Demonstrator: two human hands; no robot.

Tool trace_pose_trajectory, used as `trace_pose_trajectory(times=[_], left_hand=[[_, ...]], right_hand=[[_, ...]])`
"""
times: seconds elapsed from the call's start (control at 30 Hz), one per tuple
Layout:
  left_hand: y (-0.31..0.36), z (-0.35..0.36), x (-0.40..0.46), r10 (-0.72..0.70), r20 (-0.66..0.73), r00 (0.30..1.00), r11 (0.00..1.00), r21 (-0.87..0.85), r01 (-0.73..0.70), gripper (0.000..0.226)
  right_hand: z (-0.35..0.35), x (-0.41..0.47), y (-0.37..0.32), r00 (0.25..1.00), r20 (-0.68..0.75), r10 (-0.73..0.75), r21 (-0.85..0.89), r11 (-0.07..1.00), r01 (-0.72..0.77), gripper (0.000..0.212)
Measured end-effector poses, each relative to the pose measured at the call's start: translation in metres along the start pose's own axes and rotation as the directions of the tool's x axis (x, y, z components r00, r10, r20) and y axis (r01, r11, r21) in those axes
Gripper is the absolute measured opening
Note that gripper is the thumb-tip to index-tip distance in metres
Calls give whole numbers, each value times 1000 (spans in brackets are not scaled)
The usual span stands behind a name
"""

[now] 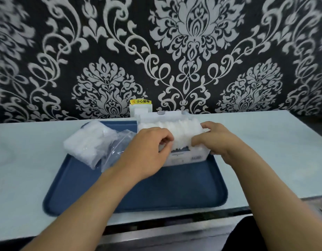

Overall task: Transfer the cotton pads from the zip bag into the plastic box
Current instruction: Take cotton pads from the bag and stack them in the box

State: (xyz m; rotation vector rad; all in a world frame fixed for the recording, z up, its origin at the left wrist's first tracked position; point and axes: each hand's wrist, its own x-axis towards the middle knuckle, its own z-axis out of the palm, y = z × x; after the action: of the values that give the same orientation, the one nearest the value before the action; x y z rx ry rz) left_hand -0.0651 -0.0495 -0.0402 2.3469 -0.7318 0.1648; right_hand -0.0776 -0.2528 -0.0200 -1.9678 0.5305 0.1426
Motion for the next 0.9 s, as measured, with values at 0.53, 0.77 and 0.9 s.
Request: trace_pose_trajectory(times=[0.53, 0.77, 0.9], left_hand=[[-21, -90, -21, 24, -591, 806, 994, -69, -80, 18], [-100, -107, -35, -635, -117, 764, 770, -12, 638, 58], [-100, -105, -37, -595, -101, 797, 798, 45, 601, 43]], right_hand=[[79, -85, -66, 717, 290, -633, -303, 650, 697, 23], [125, -69, -67, 570, 521, -636, -390, 416, 821, 29], [147, -56, -65, 613, 555, -562, -503, 360, 786, 22]])
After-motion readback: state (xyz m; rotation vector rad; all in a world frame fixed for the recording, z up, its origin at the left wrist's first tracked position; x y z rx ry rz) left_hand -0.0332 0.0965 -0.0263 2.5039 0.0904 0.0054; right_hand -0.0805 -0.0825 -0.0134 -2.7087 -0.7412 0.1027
